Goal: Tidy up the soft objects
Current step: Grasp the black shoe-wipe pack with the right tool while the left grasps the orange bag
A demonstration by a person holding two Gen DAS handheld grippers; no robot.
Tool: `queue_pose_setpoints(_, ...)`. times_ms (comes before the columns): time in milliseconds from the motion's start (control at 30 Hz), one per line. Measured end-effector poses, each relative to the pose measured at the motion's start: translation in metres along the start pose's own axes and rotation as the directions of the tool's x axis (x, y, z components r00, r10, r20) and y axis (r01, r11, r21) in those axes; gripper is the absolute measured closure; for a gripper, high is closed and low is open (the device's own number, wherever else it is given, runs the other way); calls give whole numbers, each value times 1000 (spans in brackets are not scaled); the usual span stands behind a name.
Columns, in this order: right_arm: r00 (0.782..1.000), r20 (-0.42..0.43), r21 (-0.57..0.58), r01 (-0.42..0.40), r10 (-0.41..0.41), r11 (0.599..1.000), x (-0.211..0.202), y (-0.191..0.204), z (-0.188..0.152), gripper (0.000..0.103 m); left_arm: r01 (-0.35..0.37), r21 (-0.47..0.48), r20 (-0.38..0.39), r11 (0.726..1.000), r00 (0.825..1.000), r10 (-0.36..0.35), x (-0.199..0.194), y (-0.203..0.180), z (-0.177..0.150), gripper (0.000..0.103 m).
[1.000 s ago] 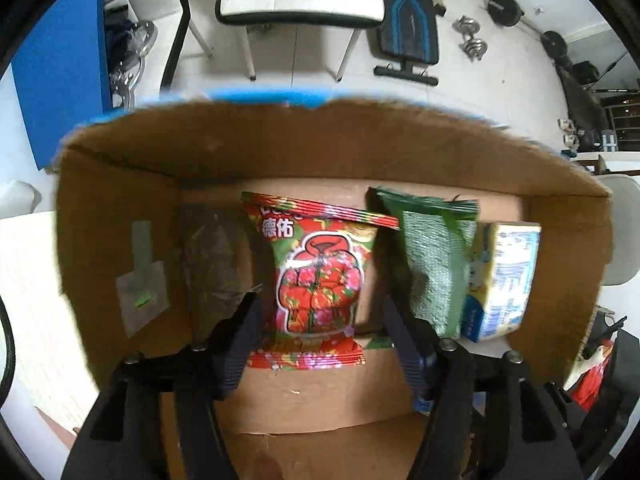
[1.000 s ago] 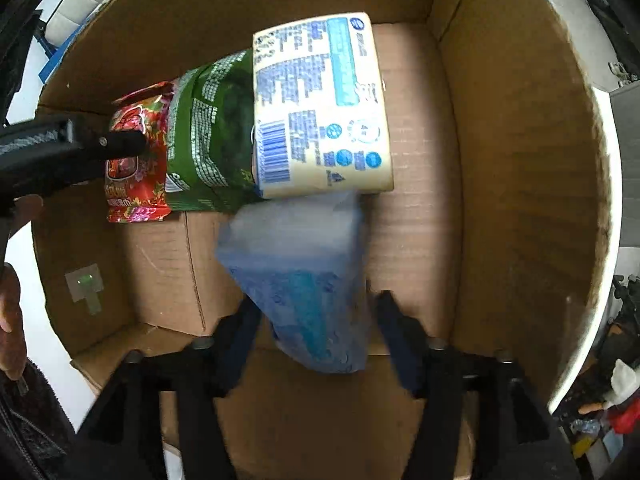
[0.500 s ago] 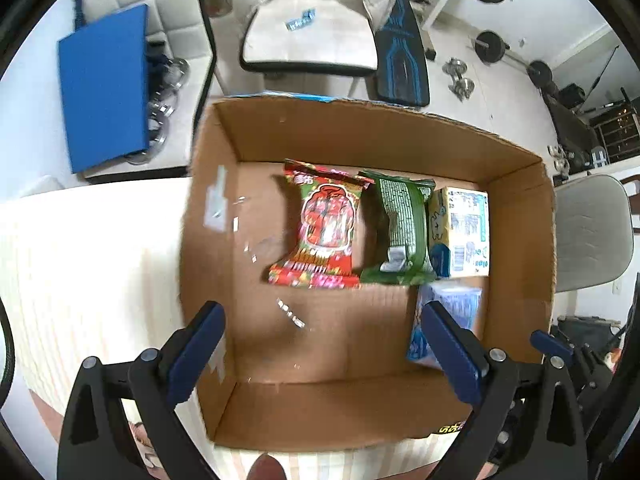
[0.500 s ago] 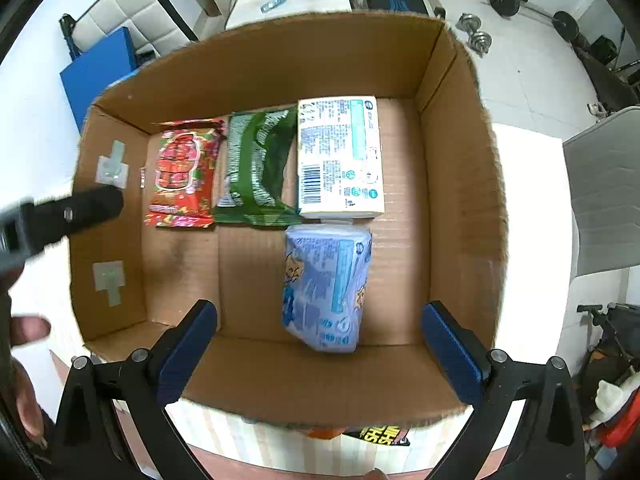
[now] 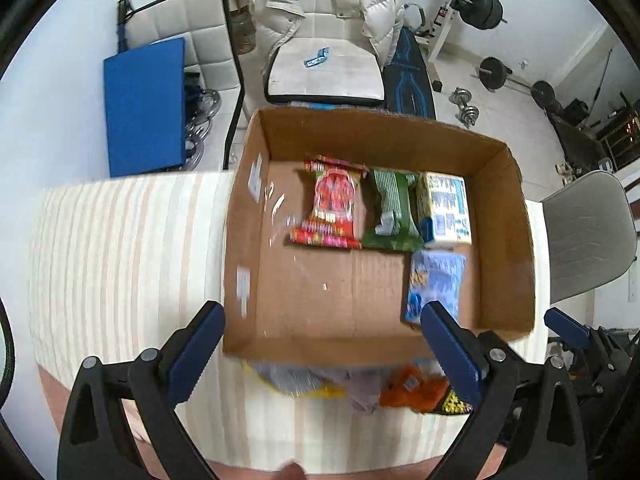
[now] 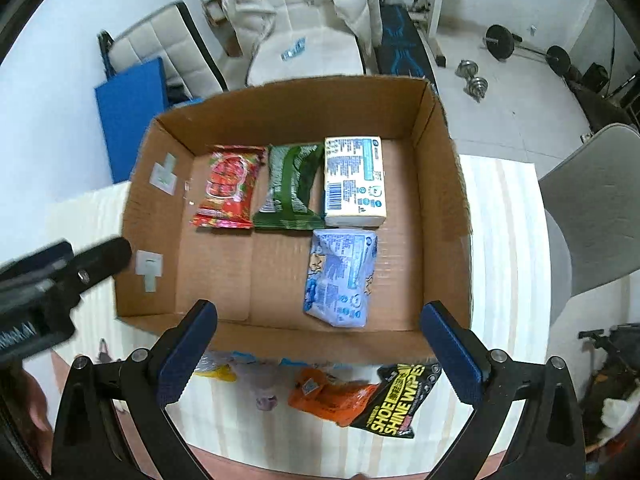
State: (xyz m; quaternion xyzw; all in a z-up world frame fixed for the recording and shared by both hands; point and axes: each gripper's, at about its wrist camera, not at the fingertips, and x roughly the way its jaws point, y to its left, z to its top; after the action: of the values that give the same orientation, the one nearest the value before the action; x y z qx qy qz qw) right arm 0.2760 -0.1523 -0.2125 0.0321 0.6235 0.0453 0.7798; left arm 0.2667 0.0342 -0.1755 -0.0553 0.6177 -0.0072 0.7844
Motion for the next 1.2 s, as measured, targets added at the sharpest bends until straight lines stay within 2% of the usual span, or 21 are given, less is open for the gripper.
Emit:
queue_pose_setpoints(100,1000,3,25,-8,8,1000,-8,-14,-25,0,-5,-41,-13,999,1000,4,5,1,-35,3)
queue_pose_setpoints(167,1000,-23,63,-8,10,998,-6,-31,-45,0,38,-94,-75,995,996,-45,21,3,-63,3)
queue_pose_setpoints(200,999,-36,86,-2,6,996,-4,-39,-54,0,73,-139,-126,988,988,-91,34,5,-77,3)
queue_pose_setpoints(300,995,-95,166,24,-8,986,15,-73,-92,1,157,-258,-238,953,946,-220,69,0,-108,4)
queue_pose_setpoints(333,993,-115,192,19,4,981,24,-82,-102,3,176,-301,-270,937,927,-261,81,-3,-116,10)
queue_pose_setpoints(400,987,-159,251,4,37,968,43,-100,-119,22,218,-384,-302,897,889,-345,102,-10,-126,19)
queue_pose_setpoints(467,982,-182,294,3,53,956,56,-113,-131,25,246,-457,-314,855,855,-413,119,-19,-127,21)
queue_pose_setpoints(533,982,-178,327,-5,66,945,64,-125,-142,25,249,-485,-320,838,842,-435,129,-29,-123,21)
queue_pose_setpoints(667,983,-167,375,-13,82,927,72,-143,-155,25,230,-516,-326,825,838,-438,148,-47,-116,21)
queue_pose_setpoints(767,985,-155,380,-8,72,925,73,-150,-163,25,189,-513,-366,837,834,-412,169,-58,-114,21)
queue_pose_setpoints(833,985,-157,381,-8,73,924,76,-153,-166,25,155,-491,-392,857,839,-376,180,-66,-113,21)
queue_pose_setpoints(867,984,-161,380,-7,73,925,77,-155,-168,25,138,-470,-395,872,850,-348,182,-69,-112,21)
queue_pose_setpoints(933,984,-164,373,-1,67,928,79,-156,-170,25,98,-384,-410,918,873,-265,182,-76,-111,21)
queue_pose_setpoints(1000,984,-169,365,5,61,931,80,-155,-169,25,79,-313,-433,947,875,-216,179,-79,-113,21)
queue_pose_setpoints(1100,982,-176,357,-5,73,934,81,-155,-169,25,37,-239,-438,970,888,-142,173,-75,-118,21)
queue_pose_setpoints(1200,979,-186,345,-12,81,938,88,-151,-166,25,11,-195,-450,981,887,-100,167,-63,-126,21)
